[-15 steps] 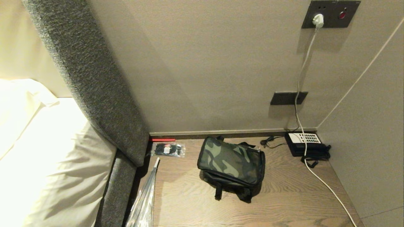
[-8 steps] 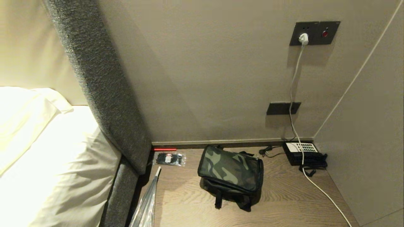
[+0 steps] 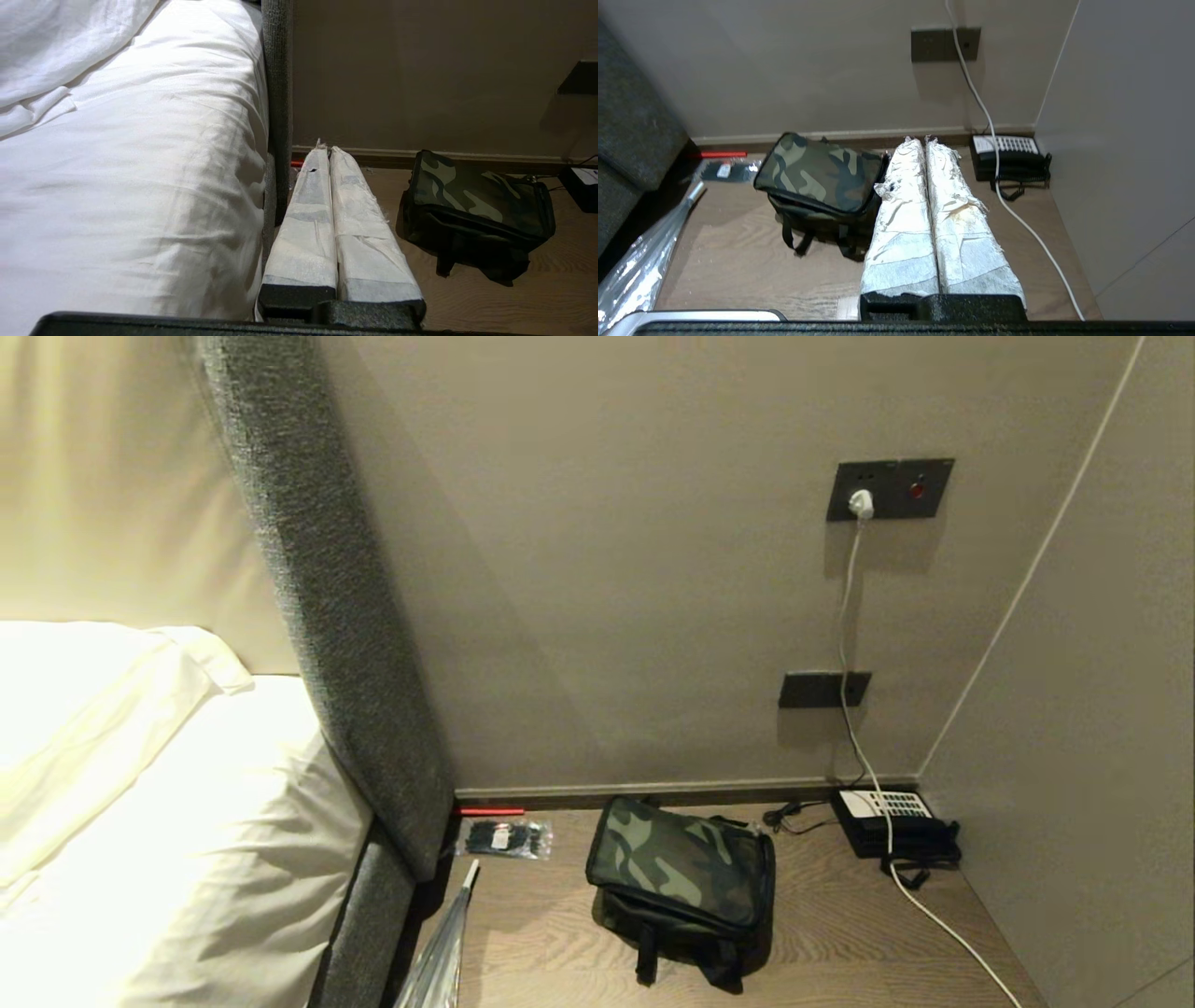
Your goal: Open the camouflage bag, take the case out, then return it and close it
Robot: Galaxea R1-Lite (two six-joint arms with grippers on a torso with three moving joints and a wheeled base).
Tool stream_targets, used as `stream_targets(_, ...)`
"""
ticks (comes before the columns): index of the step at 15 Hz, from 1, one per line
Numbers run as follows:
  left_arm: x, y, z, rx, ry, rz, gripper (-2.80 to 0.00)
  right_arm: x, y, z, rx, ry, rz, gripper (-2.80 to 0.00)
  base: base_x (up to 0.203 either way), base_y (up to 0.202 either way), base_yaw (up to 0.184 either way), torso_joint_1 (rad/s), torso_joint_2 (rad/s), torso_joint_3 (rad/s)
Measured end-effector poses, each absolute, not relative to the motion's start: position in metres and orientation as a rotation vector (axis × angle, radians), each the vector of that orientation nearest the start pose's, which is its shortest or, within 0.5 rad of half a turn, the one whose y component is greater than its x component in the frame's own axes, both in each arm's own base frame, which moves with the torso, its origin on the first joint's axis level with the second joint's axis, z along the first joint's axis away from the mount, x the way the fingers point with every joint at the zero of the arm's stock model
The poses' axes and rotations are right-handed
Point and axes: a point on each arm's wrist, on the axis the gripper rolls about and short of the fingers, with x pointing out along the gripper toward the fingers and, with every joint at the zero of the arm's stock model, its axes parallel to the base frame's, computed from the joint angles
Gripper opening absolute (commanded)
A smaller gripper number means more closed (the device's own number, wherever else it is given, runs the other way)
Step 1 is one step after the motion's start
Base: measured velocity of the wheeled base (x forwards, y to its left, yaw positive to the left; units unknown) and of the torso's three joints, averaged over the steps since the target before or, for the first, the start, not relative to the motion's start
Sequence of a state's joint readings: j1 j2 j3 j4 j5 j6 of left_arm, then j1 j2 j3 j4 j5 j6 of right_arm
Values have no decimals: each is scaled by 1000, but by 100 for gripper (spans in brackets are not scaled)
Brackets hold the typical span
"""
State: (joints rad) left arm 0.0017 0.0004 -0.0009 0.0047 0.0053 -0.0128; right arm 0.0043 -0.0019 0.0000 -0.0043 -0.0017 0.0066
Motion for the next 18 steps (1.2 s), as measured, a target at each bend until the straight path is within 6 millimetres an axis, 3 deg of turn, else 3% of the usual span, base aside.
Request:
stream_targets(6, -23, 0, 76, -8, 3, 7, -280, -23, 0, 76, 7, -6, 3, -280, 0, 0, 0, 3, 2, 178)
stream_targets(18, -23, 0, 75, -7, 3, 9, -280, -23, 0, 76, 7, -8, 3, -280, 0, 0, 0, 0, 0, 7)
